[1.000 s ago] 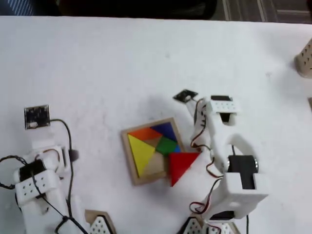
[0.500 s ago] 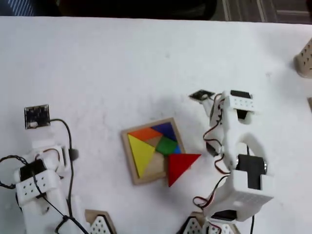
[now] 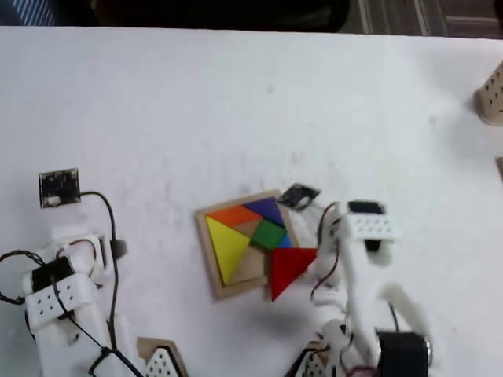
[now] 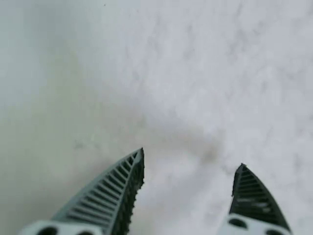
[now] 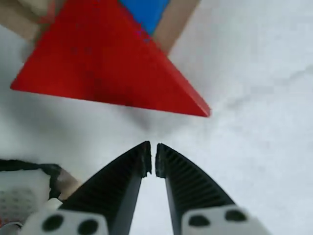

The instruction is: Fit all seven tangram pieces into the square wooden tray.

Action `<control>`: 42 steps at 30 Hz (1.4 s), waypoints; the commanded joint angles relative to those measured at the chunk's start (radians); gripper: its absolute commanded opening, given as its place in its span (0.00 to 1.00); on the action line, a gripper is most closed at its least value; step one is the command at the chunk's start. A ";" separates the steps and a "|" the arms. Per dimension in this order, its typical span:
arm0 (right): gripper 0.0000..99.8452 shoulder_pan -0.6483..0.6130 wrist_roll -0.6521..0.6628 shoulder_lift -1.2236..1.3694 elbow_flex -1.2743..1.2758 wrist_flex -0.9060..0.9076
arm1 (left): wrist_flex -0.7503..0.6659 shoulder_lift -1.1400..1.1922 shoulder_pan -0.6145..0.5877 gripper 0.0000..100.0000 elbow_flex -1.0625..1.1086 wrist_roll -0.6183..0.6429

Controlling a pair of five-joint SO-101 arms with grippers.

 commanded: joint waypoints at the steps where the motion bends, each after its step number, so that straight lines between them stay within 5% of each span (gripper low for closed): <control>1: 0.02 -0.128 -0.120 -0.096 0.060 -0.036 | -0.021 -0.008 -0.013 0.11 0.000 -0.009; 5: 0.02 -0.302 -0.244 -0.099 0.081 -0.065 | -0.021 -0.008 -0.013 0.11 0.000 -0.009; 24: 0.02 -0.598 -0.520 -0.107 -0.028 -0.128 | -0.021 -0.008 -0.013 0.11 0.002 -0.009; 42: 0.02 -0.150 -0.440 -0.096 -0.245 -0.116 | -0.021 -0.008 -0.013 0.11 0.002 -0.009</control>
